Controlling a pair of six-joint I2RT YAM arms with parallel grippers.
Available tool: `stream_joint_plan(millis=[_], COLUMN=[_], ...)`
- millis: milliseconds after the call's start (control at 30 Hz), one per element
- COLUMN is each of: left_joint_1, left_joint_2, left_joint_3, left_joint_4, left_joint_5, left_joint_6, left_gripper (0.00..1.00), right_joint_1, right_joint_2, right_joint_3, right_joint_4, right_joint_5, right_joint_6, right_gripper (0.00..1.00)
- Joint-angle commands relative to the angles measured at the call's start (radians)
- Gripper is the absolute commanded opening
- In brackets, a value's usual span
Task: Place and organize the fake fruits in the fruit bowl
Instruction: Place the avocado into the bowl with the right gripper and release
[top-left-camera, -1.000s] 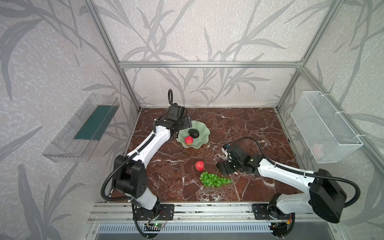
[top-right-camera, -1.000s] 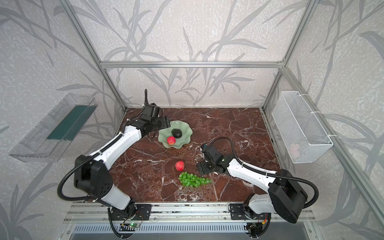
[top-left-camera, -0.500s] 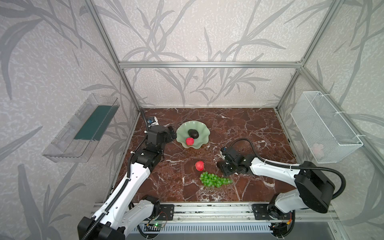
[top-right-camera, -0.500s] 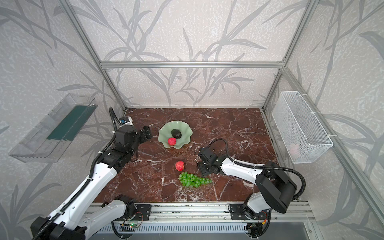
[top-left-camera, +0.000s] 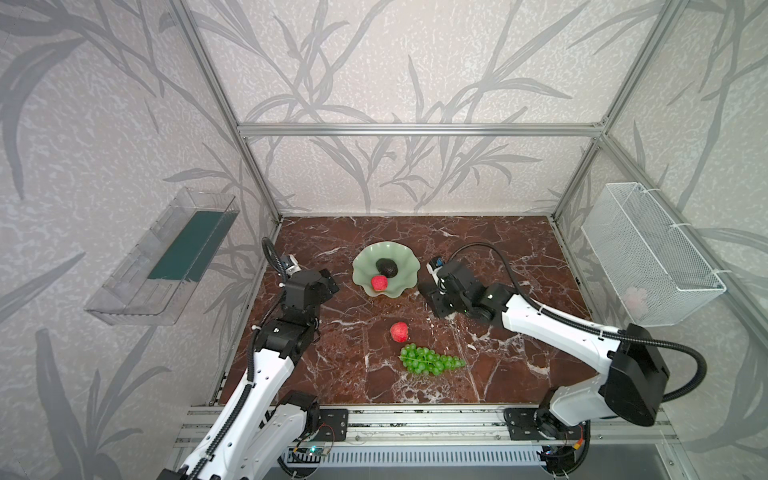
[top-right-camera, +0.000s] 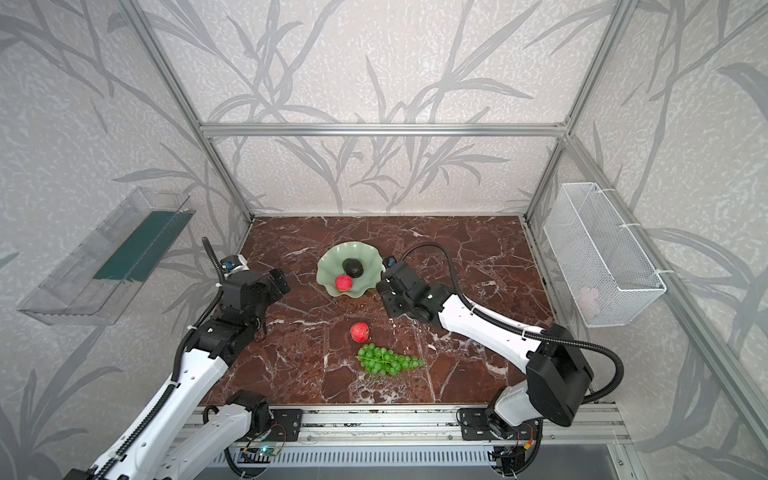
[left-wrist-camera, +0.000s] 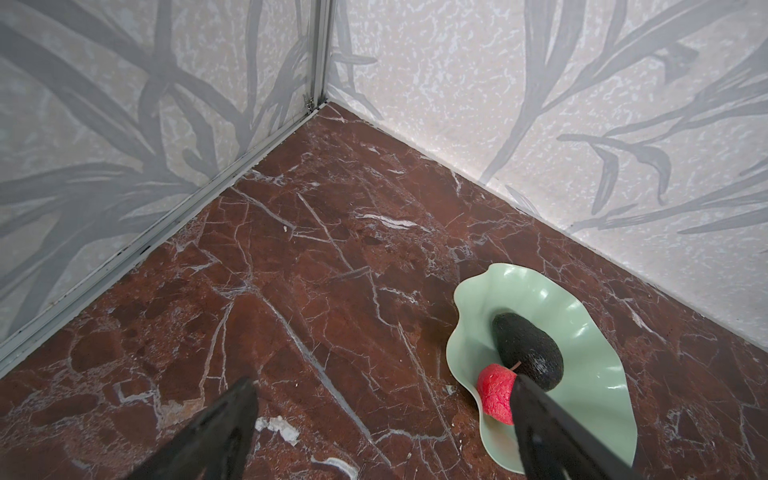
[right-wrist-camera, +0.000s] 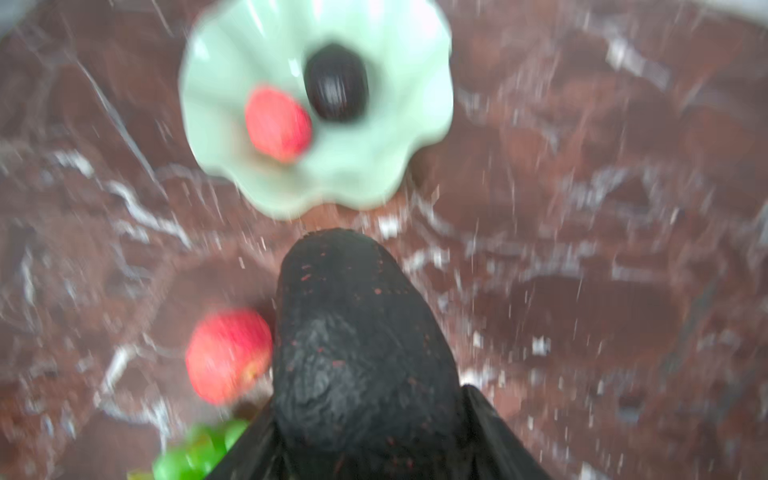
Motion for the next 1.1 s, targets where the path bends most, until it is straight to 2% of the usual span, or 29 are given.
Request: stream_joint_plan(millis=[0,167,333,533,800,867,1067], left_joint_1=[0.011,0.015,0.018,0.02,0.02,0.019,0.02], left_joint_2=[-0.028,-0.062,-0.086,-0.093,-0.098,-0.098,-0.096], left_joint_3=[-0.007,-0.026,-0.04,-0.048,-0.06,-0.063,-0.052], left_joint_4=[-0.05,-0.084,-0.104,-0.114,-0.114,-0.112,-0.121], left_joint_5=[-0.018,-0.007,0.004,0.034,0.079,0.093,0.15], left_joint_6=[-0.037,-0.06,-0.078,-0.097,-0.12,-0.123,-0.112], left_gripper=[0.95,0.95,0.95,0.95,0.95,0.95,0.95], right_joint_1=[0.002,-0.004,-0.023,-0.042,-0.053,-0.054,-0.055], right_joint_2=[0.13,0.329,0.47,0.571,0.615,0.618,0.632], right_joint_3=[0.135,0.333,0.452,0.517,0.512,0.513,0.53], right_joint_4=[0.04,0.041,0.033,0.036,0.033,0.031,0.019], right_joint_5=[0.04,0.015,-0.028,-0.047,-0.057,-0.056,-0.07], right_joint_6=[-0.094,-0.164,-0.183,-0.219,-0.267,-0.274,-0.283], right_gripper=[0.51,0.5,0.5,0.51,0.52,0.54,0.7])
